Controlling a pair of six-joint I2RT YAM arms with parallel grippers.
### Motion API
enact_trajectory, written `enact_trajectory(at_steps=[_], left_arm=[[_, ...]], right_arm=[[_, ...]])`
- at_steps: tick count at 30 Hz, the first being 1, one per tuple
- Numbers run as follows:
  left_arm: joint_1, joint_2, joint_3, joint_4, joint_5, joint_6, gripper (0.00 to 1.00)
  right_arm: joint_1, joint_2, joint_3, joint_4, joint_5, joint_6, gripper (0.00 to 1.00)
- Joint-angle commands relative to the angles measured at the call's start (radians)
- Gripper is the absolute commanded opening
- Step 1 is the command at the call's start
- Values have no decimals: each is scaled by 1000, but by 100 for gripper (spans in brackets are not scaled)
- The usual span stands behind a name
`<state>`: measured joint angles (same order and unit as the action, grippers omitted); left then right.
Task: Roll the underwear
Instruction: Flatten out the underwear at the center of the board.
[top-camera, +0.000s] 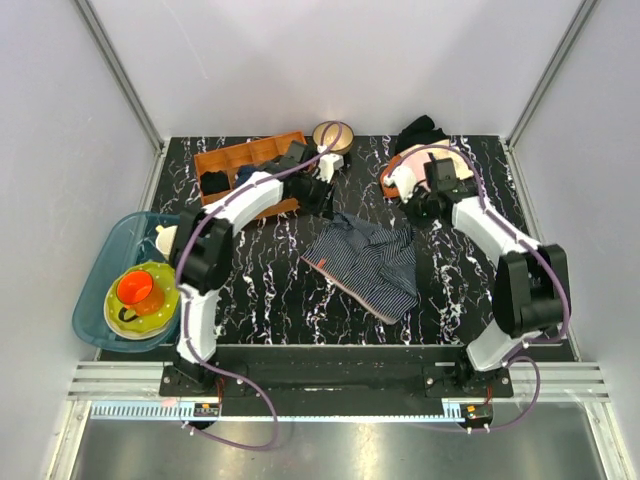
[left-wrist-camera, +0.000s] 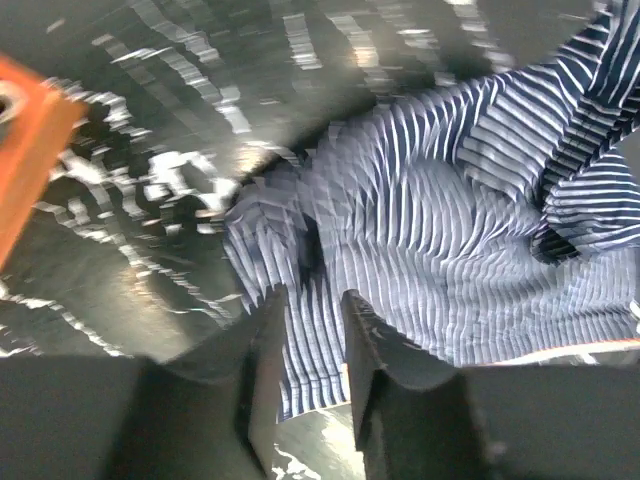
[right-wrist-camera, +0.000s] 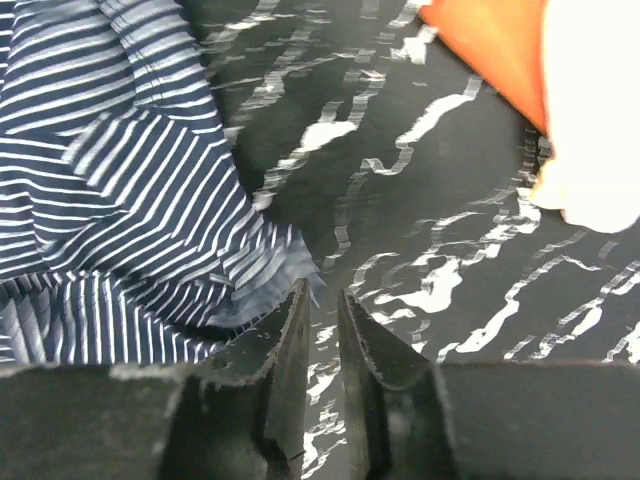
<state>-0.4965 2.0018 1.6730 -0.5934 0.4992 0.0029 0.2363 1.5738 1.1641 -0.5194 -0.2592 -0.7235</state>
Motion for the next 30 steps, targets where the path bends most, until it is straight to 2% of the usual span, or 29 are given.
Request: enact_trajectory(at_steps=[1, 2, 4, 5, 6, 8, 9, 10, 11, 12, 13, 14, 15, 16, 20, 21, 24, 28, 30], left_arm=[[10, 26, 189, 1, -289, -73, 39], [10, 12, 194, 12, -310, -72, 44], [10, -55, 165, 40, -340, -54, 49], [10, -83, 145, 47, -338, -35, 50], [10, -116, 117, 66, -327, -27, 52], [10, -228, 3, 86, -308, -9, 53], [10, -270, -43, 105, -291, -11, 54], [12, -352, -86, 112, -292, -9, 58], [13, -398, -176, 125, -292, 17, 62], [15, -446, -220, 132, -289, 22, 63], [25, -542, -261, 141, -295, 28, 66], [33, -595, -356, 158, -292, 29, 73], [42, -648, -399, 171, -292, 28, 83], [68, -757, -453, 185, -292, 23, 99], [125, -1018, -695, 283, -280, 0, 99], [131, -1102, -795, 302, -271, 0, 99], [133, -1213, -933, 352, -240, 14, 99], [131, -1247, -983, 340, -238, 43, 99], [131, -1246, -967, 310, -238, 42, 99]], right_arm=[[-61, 61, 125, 153, 134, 144, 33], [-63, 36, 97, 154, 120, 139, 40], [-63, -3, 59, 156, 62, 112, 47], [-61, -46, 22, 145, 26, 90, 53], [-61, -70, -1, 125, -16, 64, 54], [-61, -148, -59, 72, -200, -86, 54], [-61, -168, -75, -35, -280, -156, 55], [-60, -184, -90, -98, -431, -309, 55], [-60, -201, -115, -196, -495, -367, 58], [-49, -204, -127, -208, -537, -393, 62], [-4, -198, -138, -188, -508, -314, 62], [32, -170, -150, -138, -462, -262, 63], [59, -153, -152, -131, -387, -229, 62], [105, -135, -155, -123, -355, -173, 63], [161, -74, -193, -25, -232, -53, 65], [170, -64, -198, -16, -188, -39, 66], [184, -21, -190, 5, -109, -1, 66], [189, 28, -191, 16, -42, 12, 63], [189, 37, -199, 21, -31, 15, 54]])
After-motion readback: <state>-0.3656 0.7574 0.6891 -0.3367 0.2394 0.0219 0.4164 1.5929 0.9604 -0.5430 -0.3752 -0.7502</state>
